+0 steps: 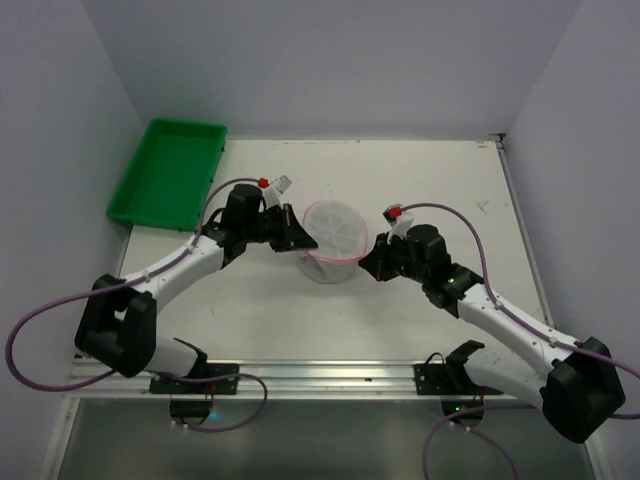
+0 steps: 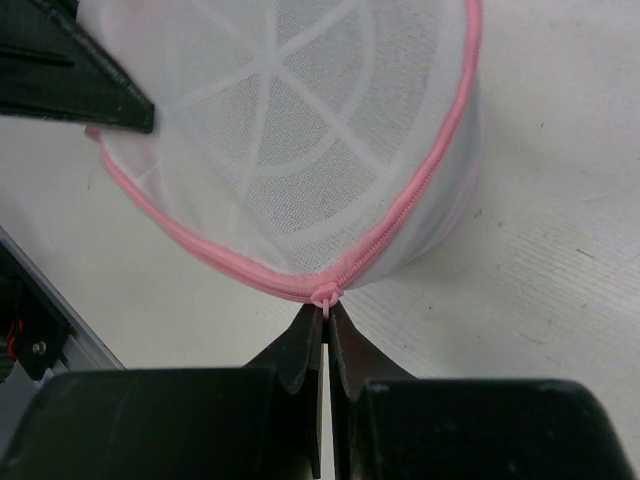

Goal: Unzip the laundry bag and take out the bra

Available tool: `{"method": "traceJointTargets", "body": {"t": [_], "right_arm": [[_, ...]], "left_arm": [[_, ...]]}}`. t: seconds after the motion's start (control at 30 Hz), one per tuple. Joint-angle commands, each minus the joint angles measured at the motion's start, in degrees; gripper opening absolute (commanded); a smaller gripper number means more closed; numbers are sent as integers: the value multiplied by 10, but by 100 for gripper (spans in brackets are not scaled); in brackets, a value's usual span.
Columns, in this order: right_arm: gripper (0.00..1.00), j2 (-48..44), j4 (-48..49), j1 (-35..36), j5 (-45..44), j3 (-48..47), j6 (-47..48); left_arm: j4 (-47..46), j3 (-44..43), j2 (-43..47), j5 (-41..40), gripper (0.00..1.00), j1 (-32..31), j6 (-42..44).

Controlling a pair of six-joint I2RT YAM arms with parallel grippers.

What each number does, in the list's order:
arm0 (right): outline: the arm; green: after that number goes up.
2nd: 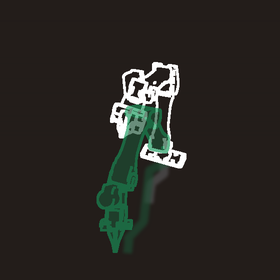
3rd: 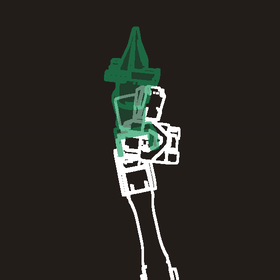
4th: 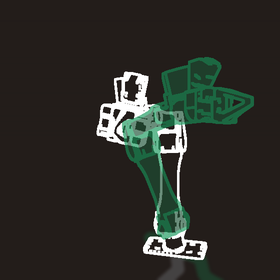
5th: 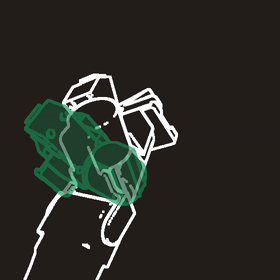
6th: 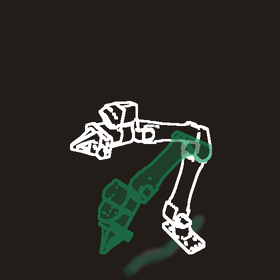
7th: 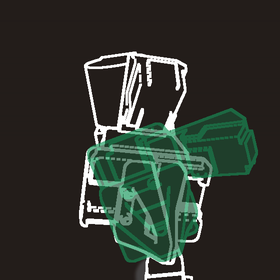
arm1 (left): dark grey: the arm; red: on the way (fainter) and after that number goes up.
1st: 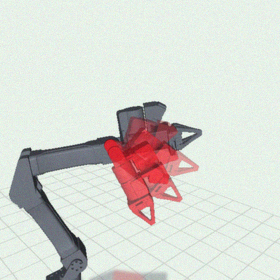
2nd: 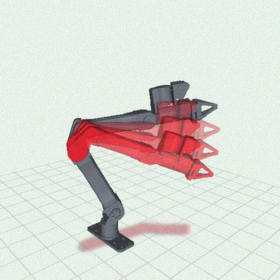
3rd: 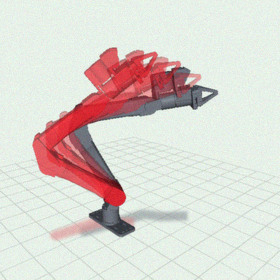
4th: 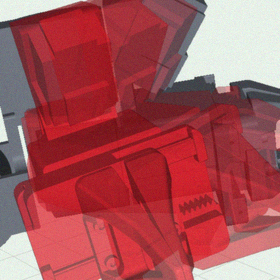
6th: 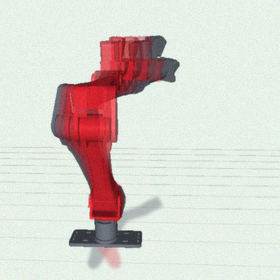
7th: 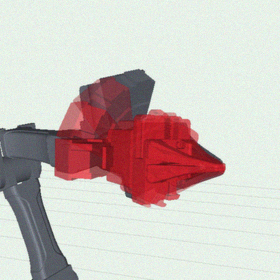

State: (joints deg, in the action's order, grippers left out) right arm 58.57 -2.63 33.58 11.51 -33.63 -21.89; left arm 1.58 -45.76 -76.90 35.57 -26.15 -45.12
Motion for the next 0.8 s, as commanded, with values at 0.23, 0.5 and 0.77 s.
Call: {"method": "traceJointTargets", "body": {"t": [0.23,0.5,0.77], "right_arm": [[0,94,67,72,-24,-49,-111],[0,182,130,96,-39,-77,-178],[0,199,135,105,-30,-86,-167]], "left_arm": [[62,-213,-181,-48,53,16,62],[18,-63,-42,-173,100,17,-46],[-46,-22,-18,-198,94,-72,-72]]}}
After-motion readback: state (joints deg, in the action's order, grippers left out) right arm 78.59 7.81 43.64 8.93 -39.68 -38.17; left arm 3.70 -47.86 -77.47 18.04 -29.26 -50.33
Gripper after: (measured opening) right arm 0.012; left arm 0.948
